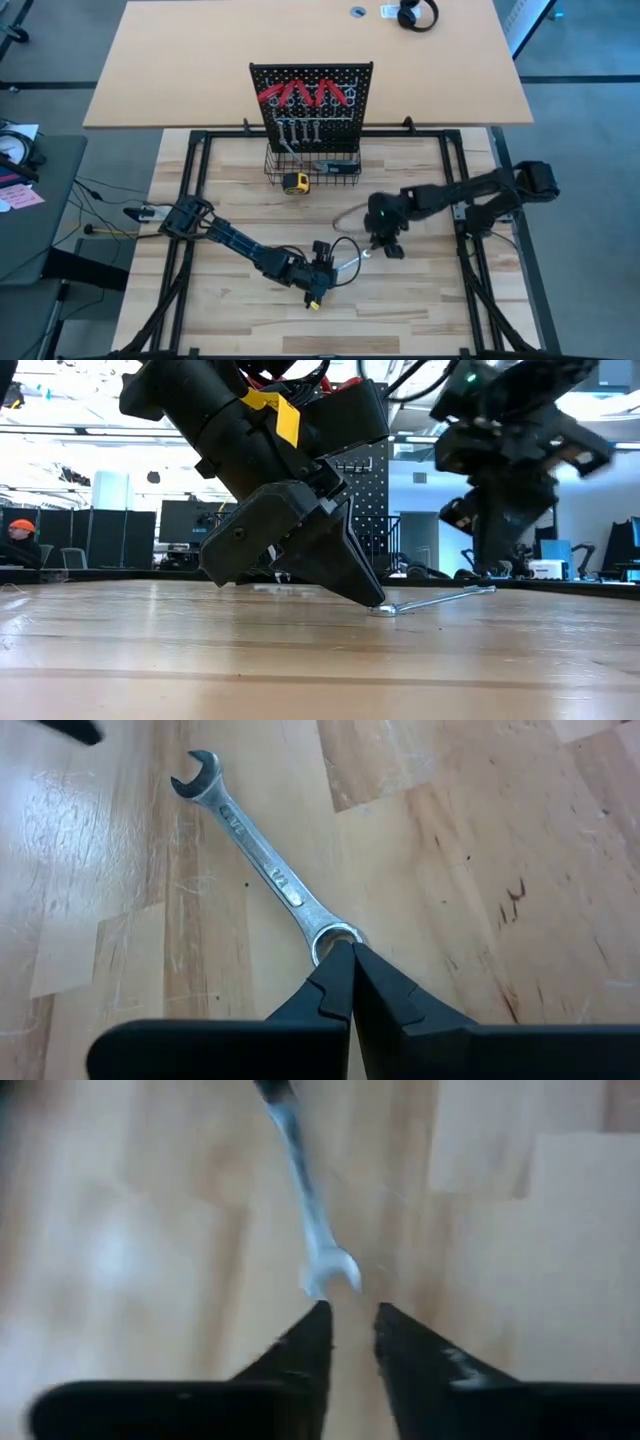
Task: Hang tools onto peg board
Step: Hang the wrench into the pegboard
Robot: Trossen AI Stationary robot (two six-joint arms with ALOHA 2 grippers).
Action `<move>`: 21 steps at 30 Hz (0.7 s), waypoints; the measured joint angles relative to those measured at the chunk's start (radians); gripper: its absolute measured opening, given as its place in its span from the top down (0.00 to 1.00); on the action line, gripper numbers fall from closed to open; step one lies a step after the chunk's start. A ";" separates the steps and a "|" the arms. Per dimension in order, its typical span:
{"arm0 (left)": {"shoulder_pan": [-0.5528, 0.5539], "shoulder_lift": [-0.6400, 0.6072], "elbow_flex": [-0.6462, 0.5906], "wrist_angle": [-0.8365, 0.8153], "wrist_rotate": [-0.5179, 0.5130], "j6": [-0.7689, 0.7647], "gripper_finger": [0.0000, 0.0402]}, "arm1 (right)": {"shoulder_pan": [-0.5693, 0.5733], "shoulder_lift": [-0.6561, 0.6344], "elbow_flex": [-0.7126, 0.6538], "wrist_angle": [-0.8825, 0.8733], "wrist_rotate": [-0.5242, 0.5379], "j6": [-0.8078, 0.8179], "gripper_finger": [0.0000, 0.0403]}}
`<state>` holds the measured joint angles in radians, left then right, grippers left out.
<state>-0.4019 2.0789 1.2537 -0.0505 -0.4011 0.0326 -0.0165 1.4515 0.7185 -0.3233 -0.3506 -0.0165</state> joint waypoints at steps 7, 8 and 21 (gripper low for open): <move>0.000 0.001 0.000 0.011 0.000 0.007 1.00 | -0.155 0.154 -0.003 0.105 -0.290 0.117 0.41; 0.000 0.002 0.000 0.011 0.000 0.007 1.00 | -0.164 0.189 -0.002 0.118 -0.332 0.129 0.37; -0.001 0.002 -0.001 0.018 -0.006 0.006 1.00 | -0.100 0.440 0.123 0.144 -0.565 0.151 0.25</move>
<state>-0.4026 2.0811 1.2526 -0.0326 -0.4072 0.0382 -0.1168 1.8916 0.8418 -0.1797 -0.9153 0.1344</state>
